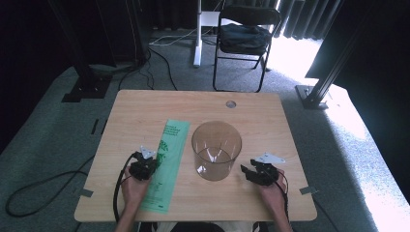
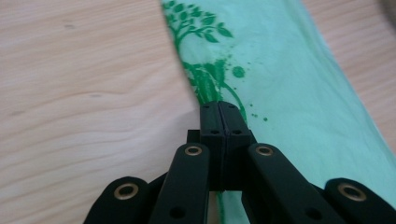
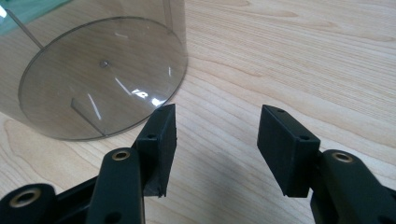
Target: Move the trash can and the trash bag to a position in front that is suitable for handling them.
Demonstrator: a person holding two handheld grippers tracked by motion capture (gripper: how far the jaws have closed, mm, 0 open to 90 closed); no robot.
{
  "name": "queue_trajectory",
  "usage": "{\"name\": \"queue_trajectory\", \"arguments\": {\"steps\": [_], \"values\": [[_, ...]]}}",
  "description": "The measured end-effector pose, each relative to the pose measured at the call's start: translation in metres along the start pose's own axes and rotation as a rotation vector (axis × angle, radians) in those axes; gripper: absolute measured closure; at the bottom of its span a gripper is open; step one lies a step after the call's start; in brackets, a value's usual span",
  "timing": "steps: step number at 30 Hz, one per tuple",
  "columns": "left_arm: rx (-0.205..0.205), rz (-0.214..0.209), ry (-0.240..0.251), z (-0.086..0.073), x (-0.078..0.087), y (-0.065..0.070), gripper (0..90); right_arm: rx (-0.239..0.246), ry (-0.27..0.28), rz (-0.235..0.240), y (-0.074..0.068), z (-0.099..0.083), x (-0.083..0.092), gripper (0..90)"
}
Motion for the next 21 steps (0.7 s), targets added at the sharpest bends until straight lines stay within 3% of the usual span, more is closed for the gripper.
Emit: {"name": "queue_trajectory", "arguments": {"steps": [3,4,6,10,14,21], "values": [[-0.002,0.017,0.003,0.001,0.004,-0.012,89.9,-0.002,-0.001,0.0,0.001,0.0,0.0,46.9],[0.009,0.036,0.0,0.001,0.006,-0.024,89.9,-0.002,-0.004,-0.002,0.001,0.0,0.0,46.9],[0.022,0.052,-0.008,0.0,0.007,-0.036,89.9,-0.001,-0.005,-0.002,0.001,-0.001,-0.001,46.9],[0.064,0.063,-0.002,-0.002,0.007,-0.048,88.4,0.002,-0.006,-0.002,0.0,0.0,-0.001,46.9],[0.08,0.049,0.037,0.003,0.009,-0.043,78.2,-0.001,-0.007,-0.003,0.0,0.0,-0.002,46.9],[0.035,0.022,0.058,0.022,-0.001,-0.021,73.5,0.0,-0.006,-0.001,0.0,0.001,-0.001,46.9]]}}
Point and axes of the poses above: each handheld gripper's, and its own axes: x roughly backward along the jaws, z roughly out of its top, y roughly to its right, the point moved 3 cm from there along -x, roughly forward along the jaws, and after that the axes turned 13 degrees about -z, right-handed, at the moved point
